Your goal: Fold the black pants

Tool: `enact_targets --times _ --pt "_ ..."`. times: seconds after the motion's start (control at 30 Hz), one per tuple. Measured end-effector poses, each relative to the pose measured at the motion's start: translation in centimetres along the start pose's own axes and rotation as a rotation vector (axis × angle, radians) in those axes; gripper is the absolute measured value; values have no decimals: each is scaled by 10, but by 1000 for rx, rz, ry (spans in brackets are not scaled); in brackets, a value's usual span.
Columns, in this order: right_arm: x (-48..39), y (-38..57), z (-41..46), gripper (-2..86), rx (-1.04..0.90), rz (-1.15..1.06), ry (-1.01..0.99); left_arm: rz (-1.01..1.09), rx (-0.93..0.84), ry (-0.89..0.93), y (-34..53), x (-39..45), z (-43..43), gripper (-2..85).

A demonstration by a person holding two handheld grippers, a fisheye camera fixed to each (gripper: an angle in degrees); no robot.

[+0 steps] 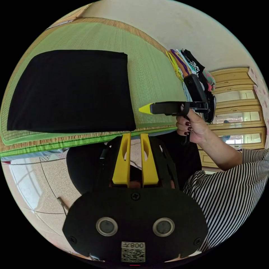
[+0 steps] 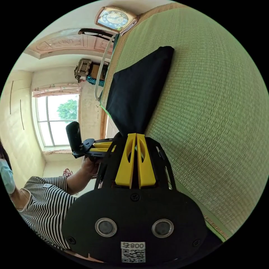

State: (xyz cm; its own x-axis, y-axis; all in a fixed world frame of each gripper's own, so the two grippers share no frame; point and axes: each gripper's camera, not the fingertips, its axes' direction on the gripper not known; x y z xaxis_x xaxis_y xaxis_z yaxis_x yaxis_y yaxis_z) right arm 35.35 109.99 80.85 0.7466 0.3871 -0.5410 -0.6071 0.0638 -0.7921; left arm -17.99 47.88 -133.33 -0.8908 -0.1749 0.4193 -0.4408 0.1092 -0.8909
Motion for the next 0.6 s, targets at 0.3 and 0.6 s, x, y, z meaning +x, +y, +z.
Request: enact_targets --times 0.3,0.6 --pt "66 13 -2 70 5 133 -215 -51 34 23 -2 -9 12 10" --pt "101 17 1 81 43 194 -388 -23 114 61 21 -23 6 3"
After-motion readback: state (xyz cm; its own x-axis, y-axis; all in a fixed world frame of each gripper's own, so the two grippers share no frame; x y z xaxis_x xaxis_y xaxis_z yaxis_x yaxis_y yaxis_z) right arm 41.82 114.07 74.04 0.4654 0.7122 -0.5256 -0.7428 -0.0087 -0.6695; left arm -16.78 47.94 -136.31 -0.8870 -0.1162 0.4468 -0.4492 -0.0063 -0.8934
